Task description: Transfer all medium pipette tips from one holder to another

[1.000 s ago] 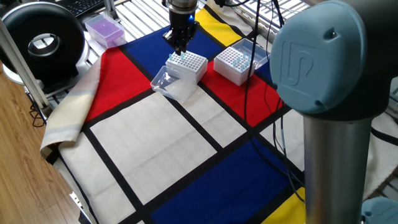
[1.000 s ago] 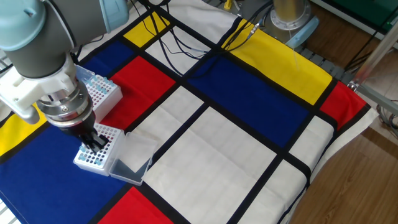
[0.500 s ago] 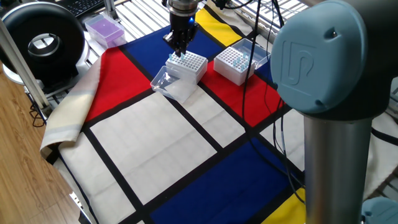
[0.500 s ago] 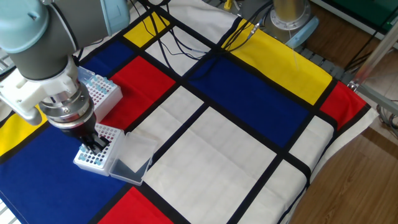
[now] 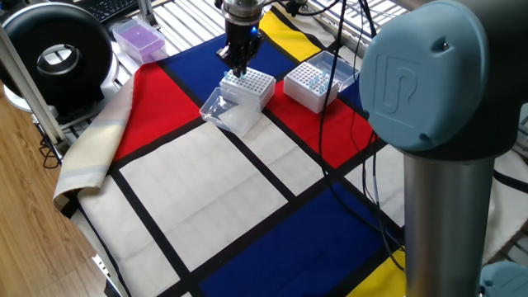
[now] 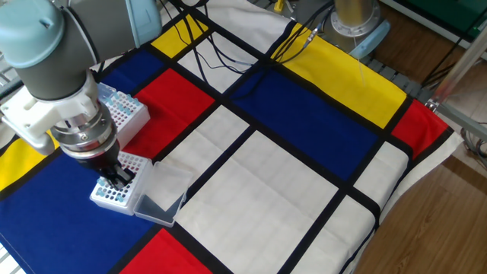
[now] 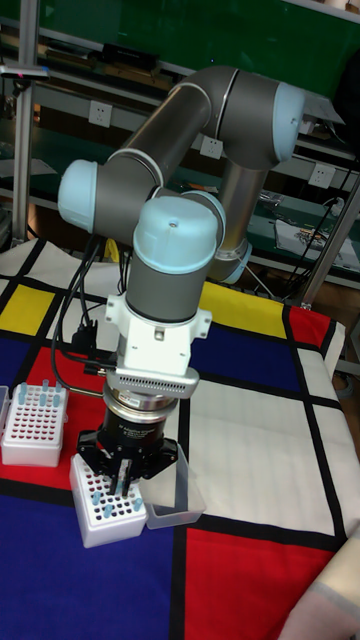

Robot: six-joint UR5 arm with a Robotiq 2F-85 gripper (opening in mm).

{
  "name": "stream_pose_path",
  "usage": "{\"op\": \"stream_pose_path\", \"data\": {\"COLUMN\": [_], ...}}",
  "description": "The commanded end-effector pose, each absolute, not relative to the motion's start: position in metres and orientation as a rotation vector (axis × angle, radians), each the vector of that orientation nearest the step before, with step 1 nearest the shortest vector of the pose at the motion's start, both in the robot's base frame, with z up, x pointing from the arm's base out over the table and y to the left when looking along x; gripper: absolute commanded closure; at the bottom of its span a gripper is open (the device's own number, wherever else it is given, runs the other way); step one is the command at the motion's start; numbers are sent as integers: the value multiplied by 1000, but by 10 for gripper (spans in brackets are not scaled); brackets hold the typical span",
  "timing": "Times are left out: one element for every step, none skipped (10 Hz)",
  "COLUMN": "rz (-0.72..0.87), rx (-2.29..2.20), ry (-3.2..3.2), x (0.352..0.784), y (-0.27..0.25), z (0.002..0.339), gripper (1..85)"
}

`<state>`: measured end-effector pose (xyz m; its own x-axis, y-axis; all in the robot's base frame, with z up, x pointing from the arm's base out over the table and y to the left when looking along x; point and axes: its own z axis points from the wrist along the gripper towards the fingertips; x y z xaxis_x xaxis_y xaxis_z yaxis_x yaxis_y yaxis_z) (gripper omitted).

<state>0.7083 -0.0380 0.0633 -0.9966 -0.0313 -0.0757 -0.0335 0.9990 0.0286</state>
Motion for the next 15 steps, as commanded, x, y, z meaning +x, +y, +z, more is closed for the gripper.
{"op": "stream_pose_path", "data": {"rz": [53, 51, 52, 47, 36, 39, 32, 19, 12, 11, 9, 7, 10, 8, 6], "rx": [-10, 4, 19, 32, 44, 49, 58, 71, 82, 96, 100, 107, 116, 128, 140], "ry": [3068, 3069, 3069, 3069, 3071, 3065, 3057, 3047, 3045, 3039, 3039, 3040, 3035, 3033, 3035], "x": [708, 707, 707, 708, 707, 710, 712, 715, 717, 720, 721, 723, 724, 725, 725], "y": [-38, -38, -38, -38, -40, -41, -42, -41, -40, -39, -38, -37, -36, -36, -36], "z": [63, 63, 63, 64, 65, 67, 68, 70, 72, 76, 82, 88, 92, 96, 101], "gripper": [703, 723, 753, 780, 830, 840, 840, 840, 840, 840, 840, 840, 840, 840, 840]}}
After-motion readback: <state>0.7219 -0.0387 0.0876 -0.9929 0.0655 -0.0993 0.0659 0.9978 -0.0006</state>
